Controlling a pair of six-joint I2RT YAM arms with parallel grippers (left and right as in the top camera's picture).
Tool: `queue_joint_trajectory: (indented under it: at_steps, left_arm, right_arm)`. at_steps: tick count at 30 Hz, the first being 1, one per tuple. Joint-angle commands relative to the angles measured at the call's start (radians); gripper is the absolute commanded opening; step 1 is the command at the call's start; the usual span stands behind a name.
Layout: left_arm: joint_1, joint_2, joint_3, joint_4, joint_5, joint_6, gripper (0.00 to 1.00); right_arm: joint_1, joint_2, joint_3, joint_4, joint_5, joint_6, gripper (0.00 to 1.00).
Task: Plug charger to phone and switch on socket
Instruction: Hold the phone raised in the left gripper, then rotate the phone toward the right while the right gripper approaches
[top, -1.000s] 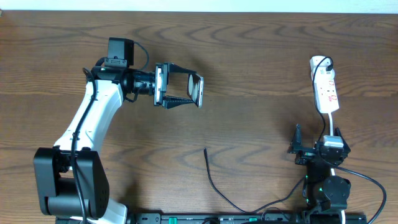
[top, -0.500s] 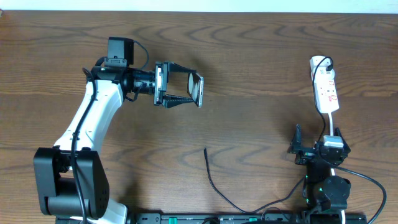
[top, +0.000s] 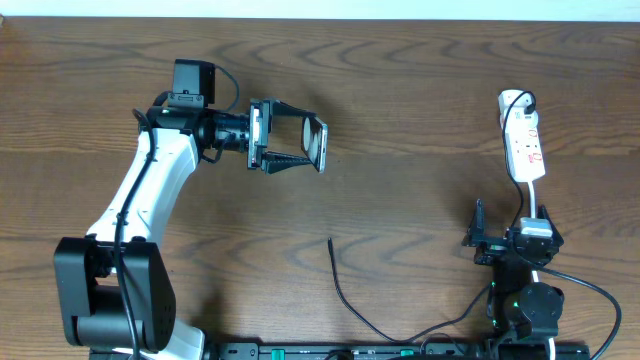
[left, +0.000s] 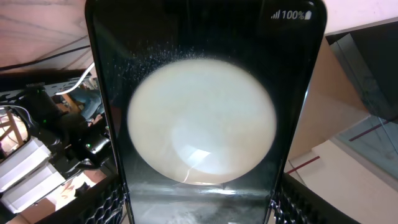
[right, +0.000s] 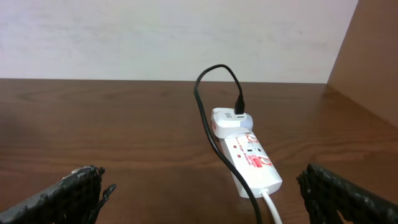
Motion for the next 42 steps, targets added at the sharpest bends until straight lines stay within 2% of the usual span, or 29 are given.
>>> queue_joint_trajectory:
  at_steps: [1, 13, 19, 27, 42]
  left_arm:
    - [0.006, -0.015, 0.026, 0.005, 0.038, 0.017, 0.07]
    - [0.006, -0.015, 0.026, 0.019, -0.032, 0.032, 0.08]
    - [0.006, -0.015, 0.026, 0.019, -0.183, 0.105, 0.07]
    - [0.006, -0.015, 0.026, 0.024, -0.292, 0.116, 0.07]
    - [0.006, -0.014, 0.026, 0.19, -0.303, 0.12, 0.08]
  right_arm:
    - [-0.007, -0.004, -0.002, -0.003, 0.001, -0.012, 0.99]
    - [-0.007, -0.004, -0.002, -0.003, 0.001, -0.012, 0.99]
    - [-0.007, -0.004, -0.002, -0.003, 0.001, -0.012, 0.99]
    - [-0.007, -0.004, -0.002, -0.003, 0.001, -0.012, 0.99]
    - [-0.007, -0.004, -0.002, -0.002, -0.002, -0.011, 0.99]
